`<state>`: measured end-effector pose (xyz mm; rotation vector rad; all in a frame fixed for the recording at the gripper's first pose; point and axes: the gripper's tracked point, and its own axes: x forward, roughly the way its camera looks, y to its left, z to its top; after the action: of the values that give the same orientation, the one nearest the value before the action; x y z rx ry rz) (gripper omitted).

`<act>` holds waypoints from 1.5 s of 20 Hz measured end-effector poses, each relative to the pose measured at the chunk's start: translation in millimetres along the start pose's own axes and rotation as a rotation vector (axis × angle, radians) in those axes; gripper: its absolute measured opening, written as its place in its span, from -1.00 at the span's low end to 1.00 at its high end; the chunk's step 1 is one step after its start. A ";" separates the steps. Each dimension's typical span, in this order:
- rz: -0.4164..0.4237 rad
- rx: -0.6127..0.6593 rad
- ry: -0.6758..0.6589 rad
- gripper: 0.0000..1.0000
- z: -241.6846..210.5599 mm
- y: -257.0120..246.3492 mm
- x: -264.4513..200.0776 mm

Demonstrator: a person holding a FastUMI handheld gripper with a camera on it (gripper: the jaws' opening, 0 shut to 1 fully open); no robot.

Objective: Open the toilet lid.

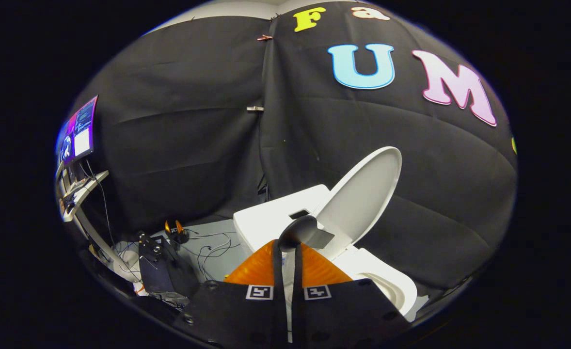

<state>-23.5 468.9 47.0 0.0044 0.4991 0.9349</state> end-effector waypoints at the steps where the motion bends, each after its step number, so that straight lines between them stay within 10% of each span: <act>1: 0.007 -0.006 0.001 -0.83 2.2 5.2 5.8; 12: 0.064 0.028 0.038 -0.17 8.6 31.3 58.9; 16: 0.061 0.007 -0.027 1.00 22.4 39.6 67.1; 30: 0.078 0.082 -0.103 1.00 53.4 55.4 81.3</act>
<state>-4.2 576.0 73.0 0.1465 0.4441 0.9843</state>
